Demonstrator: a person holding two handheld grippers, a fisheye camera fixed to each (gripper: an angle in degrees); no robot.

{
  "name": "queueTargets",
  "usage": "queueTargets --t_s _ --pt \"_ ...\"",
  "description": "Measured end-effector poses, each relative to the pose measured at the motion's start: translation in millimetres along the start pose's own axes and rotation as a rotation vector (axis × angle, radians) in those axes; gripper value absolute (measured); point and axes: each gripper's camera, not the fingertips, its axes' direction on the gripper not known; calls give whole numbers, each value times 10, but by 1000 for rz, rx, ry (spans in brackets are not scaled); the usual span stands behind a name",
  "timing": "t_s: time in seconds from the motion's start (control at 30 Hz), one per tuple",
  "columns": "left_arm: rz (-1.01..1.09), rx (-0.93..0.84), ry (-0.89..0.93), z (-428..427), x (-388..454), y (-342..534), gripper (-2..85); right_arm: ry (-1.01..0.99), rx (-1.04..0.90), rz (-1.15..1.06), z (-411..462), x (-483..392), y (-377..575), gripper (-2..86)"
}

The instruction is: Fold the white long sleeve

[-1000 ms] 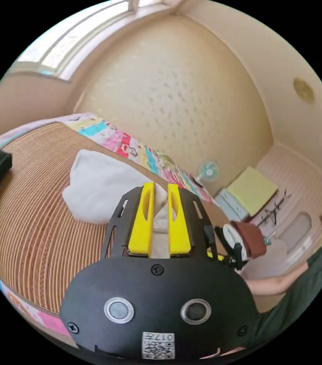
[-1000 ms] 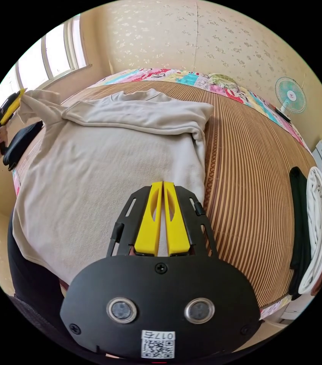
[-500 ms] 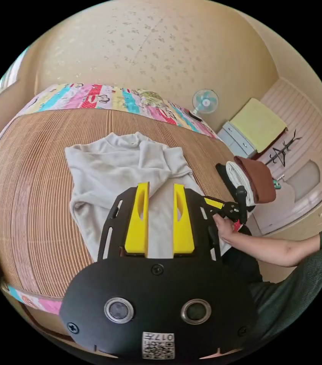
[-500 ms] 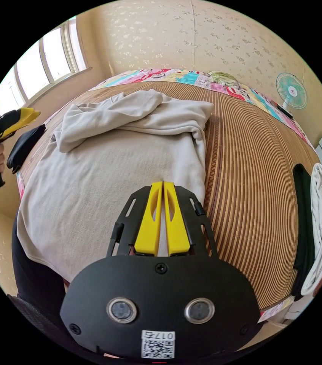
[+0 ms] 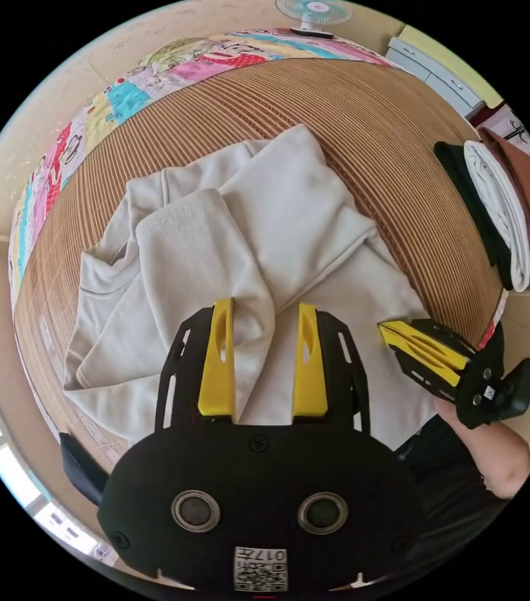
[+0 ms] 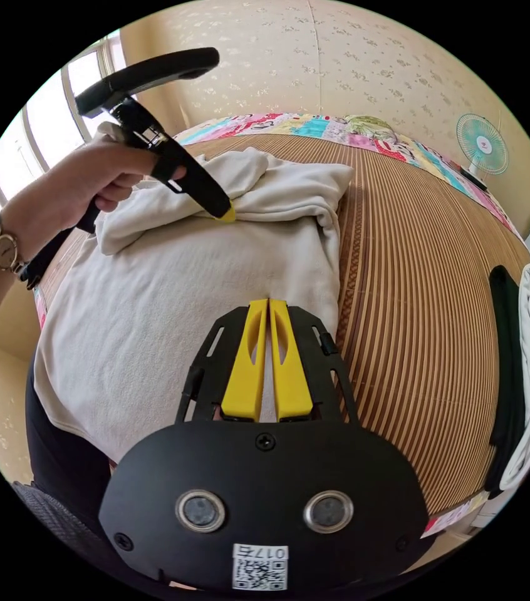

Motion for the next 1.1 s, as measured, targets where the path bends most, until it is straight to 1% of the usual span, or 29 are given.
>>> queueTargets --t_s 0.03,0.07,0.1,0.17,0.2,0.23,0.27,0.3,0.33,0.37,0.4,0.43,0.47,0.5,0.53,0.6,0.67,0.73,0.77,0.83,0.87,0.93,0.97,1.03,1.1 --pt "6 10 16 -96 -62 85 64 -4 1 2 0 23 4 6" --pt "-2 34 28 -175 -115 145 47 -6 3 2 2 40 9 6" --pt "-30 106 55 -378 -250 295 26 -6 3 2 4 46 9 6" --pt "-48 262 119 -782 -489 564 16 18 5 -15 13 19 7 7" --pt "-20 414 187 -1093 -643 755 13 28 5 -21 17 3 6 6" --pt "60 578 272 -1382 -773 929 12 50 4 -33 25 -31 3 6" --pt "111 657 311 -1511 -837 1007 11 73 4 -44 34 -64 1 5" --pt "256 797 385 -1713 -951 1134 12 83 3 -49 37 -77 0 5" --pt "393 895 461 -1803 -1089 1196 14 96 2 -55 42 -93 -2 5" --pt "428 920 496 -1799 -1173 1187 16 99 3 -56 42 -89 -1 5" --pt "414 910 552 -1706 -1383 1061 21 97 3 -55 41 -81 -2 4" --pt "255 811 556 -1511 -1618 818 28 89 3 -52 38 -59 -2 4" --pt "169 740 551 -1379 -1716 685 44 85 3 -50 37 -43 -3 4" --pt "95 605 532 -1105 -1802 463 75 86 3 -50 37 -41 -3 4" --pt "98 483 498 -834 -1781 308 100 92 4 -53 39 -45 -2 4" --pt "115 380 442 -522 -1680 253 116 103 4 -57 43 -54 -2 4" --pt "96 417 380 -391 -1632 411 122 99 4 -55 43 -35 -4 4" --pt "-56 539 307 -296 -1766 808 122 92 6 -52 42 -15 -5 4" --pt "-103 559 300 -264 -1825 914 119 94 6 -53 44 -12 -6 4" --pt "-298 600 316 -94 -2090 1326 113 102 6 -57 50 -21 -8 5" --pt "-341 608 326 -49 -2150 1430 113 108 6 -59 53 -28 -10 5" --pt "-484 651 374 117 -2322 1833 117 108 6 -62 56 -28 -19 5" --pt "-516 656 395 159 -2345 1913 118 107 6 -62 57 -24 -25 5" --pt "-584 601 548 401 -2315 2106 127 105 6 -61 55 -19 -31 5" --pt "-580 533 637 621 -2134 2137 139 109 6 -62 56 -24 -36 5"
